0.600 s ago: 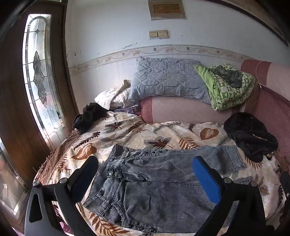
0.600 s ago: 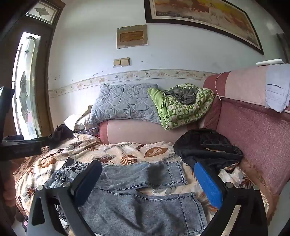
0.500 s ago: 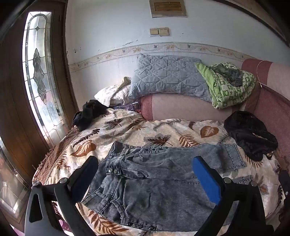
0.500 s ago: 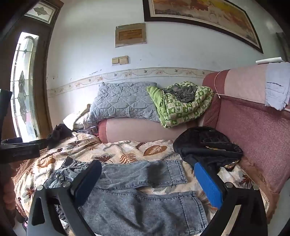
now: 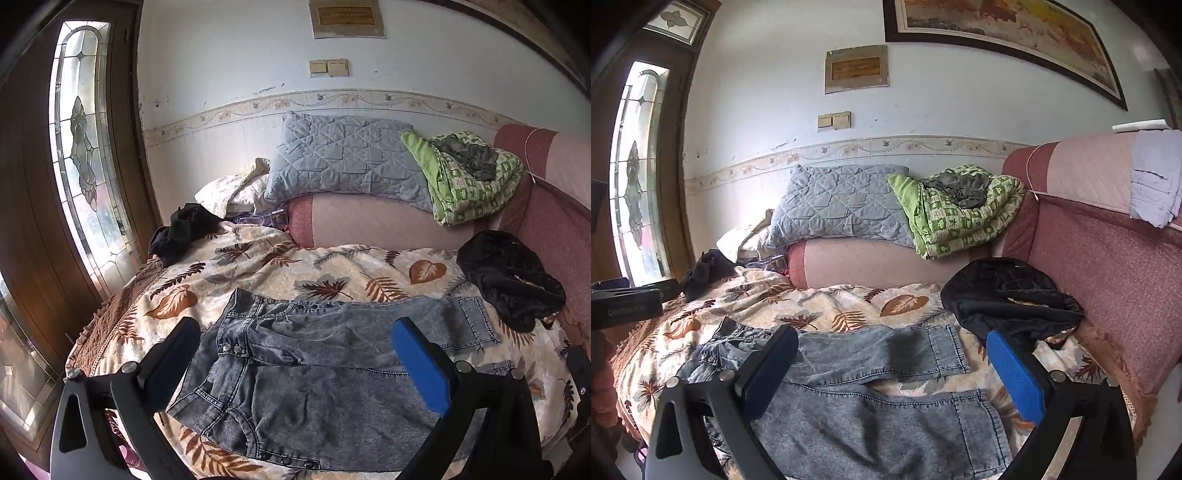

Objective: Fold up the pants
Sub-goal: 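Approach the grey denim jeans with both tools open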

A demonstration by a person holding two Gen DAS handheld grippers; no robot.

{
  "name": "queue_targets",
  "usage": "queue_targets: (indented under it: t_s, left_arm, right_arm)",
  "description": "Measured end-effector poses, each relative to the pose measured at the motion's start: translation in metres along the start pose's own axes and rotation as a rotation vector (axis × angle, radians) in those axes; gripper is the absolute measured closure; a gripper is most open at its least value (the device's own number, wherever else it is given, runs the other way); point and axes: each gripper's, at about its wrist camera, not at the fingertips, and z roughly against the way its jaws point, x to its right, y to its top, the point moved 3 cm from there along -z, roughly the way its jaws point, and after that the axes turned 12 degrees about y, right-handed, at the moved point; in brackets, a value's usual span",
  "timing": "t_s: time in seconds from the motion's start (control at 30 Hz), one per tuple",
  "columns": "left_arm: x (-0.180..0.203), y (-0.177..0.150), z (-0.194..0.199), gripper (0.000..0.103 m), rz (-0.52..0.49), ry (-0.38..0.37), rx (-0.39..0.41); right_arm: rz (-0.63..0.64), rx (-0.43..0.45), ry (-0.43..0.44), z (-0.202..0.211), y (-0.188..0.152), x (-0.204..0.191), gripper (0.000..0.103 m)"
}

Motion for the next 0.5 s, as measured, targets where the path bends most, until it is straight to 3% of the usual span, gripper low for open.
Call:
queue_targets:
  t_s: [0.5]
  left_arm:
    - [0.0072, -0.0098, -0.0109, 0.000, -0.026, 0.002, -0.033]
  right_arm:
    - [0.006, -0.011, 0.001, -0.0004, -0.0012, -0.0008, 0.000]
